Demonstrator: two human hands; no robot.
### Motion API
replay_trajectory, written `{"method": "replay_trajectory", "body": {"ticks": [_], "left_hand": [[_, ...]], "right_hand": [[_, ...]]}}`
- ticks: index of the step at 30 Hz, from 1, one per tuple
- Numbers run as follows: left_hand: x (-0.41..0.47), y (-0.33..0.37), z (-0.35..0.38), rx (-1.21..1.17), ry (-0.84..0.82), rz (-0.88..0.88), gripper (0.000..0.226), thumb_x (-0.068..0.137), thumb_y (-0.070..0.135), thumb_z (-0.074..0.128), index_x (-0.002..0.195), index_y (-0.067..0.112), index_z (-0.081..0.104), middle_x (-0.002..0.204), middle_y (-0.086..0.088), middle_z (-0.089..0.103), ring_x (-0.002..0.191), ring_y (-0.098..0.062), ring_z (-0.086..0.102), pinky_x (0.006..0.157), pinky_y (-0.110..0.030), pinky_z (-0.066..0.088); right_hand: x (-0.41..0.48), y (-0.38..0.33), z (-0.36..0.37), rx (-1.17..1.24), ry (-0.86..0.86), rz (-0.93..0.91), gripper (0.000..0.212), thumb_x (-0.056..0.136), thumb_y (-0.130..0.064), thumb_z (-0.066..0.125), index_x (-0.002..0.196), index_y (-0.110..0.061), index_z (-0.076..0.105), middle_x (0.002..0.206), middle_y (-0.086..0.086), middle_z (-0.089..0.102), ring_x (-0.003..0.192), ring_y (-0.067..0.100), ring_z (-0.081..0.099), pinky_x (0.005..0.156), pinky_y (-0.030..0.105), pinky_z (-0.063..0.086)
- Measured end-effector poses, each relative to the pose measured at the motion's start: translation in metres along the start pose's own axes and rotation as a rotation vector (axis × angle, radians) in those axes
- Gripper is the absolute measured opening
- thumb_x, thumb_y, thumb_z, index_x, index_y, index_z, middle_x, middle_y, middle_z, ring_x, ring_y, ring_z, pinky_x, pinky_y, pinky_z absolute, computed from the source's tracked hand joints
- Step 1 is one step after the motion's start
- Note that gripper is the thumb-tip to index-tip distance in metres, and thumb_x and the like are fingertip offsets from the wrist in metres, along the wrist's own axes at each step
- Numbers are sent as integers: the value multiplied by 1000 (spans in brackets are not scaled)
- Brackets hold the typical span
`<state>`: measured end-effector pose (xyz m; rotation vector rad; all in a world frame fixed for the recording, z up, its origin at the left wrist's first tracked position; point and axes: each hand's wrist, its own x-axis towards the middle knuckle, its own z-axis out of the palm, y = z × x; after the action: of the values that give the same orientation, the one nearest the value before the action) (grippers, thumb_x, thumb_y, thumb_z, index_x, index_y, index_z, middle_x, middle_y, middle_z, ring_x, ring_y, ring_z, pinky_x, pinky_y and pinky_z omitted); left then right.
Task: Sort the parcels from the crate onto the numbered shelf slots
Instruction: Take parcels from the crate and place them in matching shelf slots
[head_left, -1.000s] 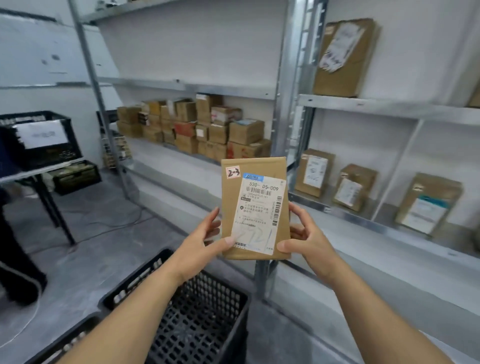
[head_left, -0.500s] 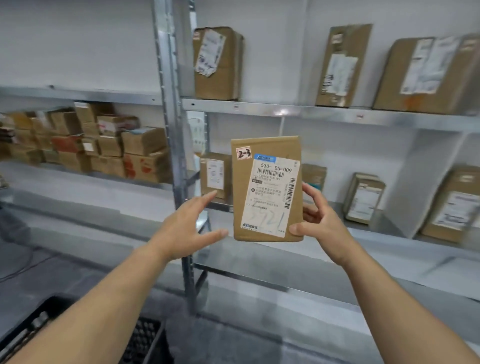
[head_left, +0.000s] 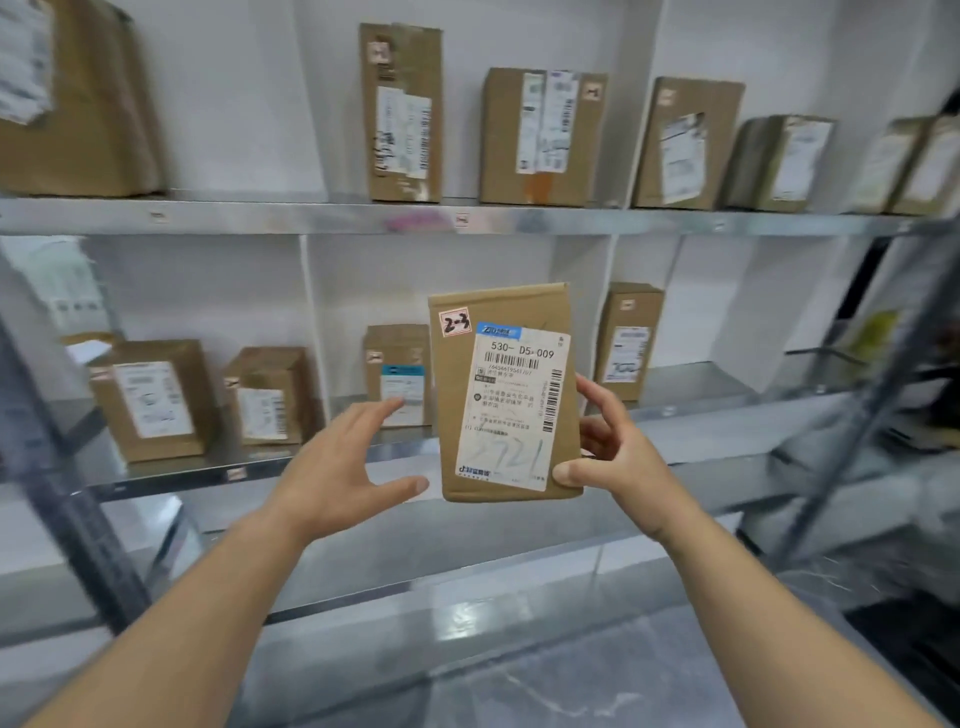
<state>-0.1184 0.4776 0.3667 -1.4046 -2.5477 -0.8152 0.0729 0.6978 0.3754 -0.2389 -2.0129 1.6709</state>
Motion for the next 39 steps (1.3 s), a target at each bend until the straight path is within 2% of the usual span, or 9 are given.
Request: {"method": "replay_trajectory", "body": {"ticks": [5, 9, 19, 22, 25, 27, 31, 39], "left_hand": [[37, 30, 34, 3, -89, 65, 91, 74, 61, 68, 148, 36, 20, 150, 11, 31, 135, -11, 35, 108, -36, 38], [72, 71, 63, 17, -127, 143, 91, 74, 61, 68, 148, 37, 20, 150, 11, 31, 133, -11, 36, 106, -30, 34], [170, 206, 139, 33, -152, 259, 89, 75, 63, 65, 148, 36, 21, 149, 7, 35, 133, -13, 36, 107, -35, 37], [195, 251, 166, 36, -152, 295, 89, 77, 61, 66, 149, 34, 21, 150, 7, 33, 135, -13, 35, 107, -33, 35], [216, 284, 196, 31, -183, 318, 89, 77, 59, 66, 149, 33, 20, 151, 6, 33, 136, -13, 34, 108, -33, 35], [229, 300, 215, 27, -196, 322, 89, 77, 60, 66, 148, 35, 20, 150, 6, 34, 135, -13, 35, 108, -34, 36], [250, 322, 243, 29, -239, 312, 89, 77, 61, 65, 148, 37, 18, 150, 8, 32, 134, -13, 36, 108, -35, 36], [317, 332, 287, 39, -261, 267, 91, 77, 61, 66, 149, 35, 18, 150, 7, 33, 133, -13, 36, 104, -31, 35]], "right_hand": [[-14, 9, -45, -13, 134, 5, 88, 45, -23, 78, 122, -51, 47, 105, 2, 69, 99, 12, 66, 76, 22, 51], [-24, 14, -93, -16, 221, 7, 90, 43, -24, 78, 124, -46, 46, 106, 1, 68, 97, 10, 67, 75, 20, 52], [-29, 19, -267, -21, 319, -38, 88, 44, -25, 78, 122, -50, 46, 110, 5, 67, 101, 12, 66, 76, 19, 51], [-29, 22, -324, -36, 338, -36, 88, 45, -26, 78, 122, -52, 45, 113, 6, 66, 104, 14, 65, 76, 19, 51], [-29, 27, -371, -50, 342, -46, 89, 50, -17, 80, 123, -54, 44, 117, 9, 64, 105, 16, 65, 76, 21, 52], [-27, 32, -397, -50, 358, -51, 87, 54, -10, 77, 124, -51, 44, 116, 9, 64, 102, 12, 66, 73, 18, 52], [-18, 46, -437, -30, 362, -52, 90, 46, -24, 78, 125, -50, 44, 113, 6, 66, 102, 13, 66, 72, 19, 53], [32, 84, -493, -69, 343, -10, 87, 51, -26, 79, 122, -56, 40, 116, 2, 65, 109, 15, 64, 76, 23, 54]]}}
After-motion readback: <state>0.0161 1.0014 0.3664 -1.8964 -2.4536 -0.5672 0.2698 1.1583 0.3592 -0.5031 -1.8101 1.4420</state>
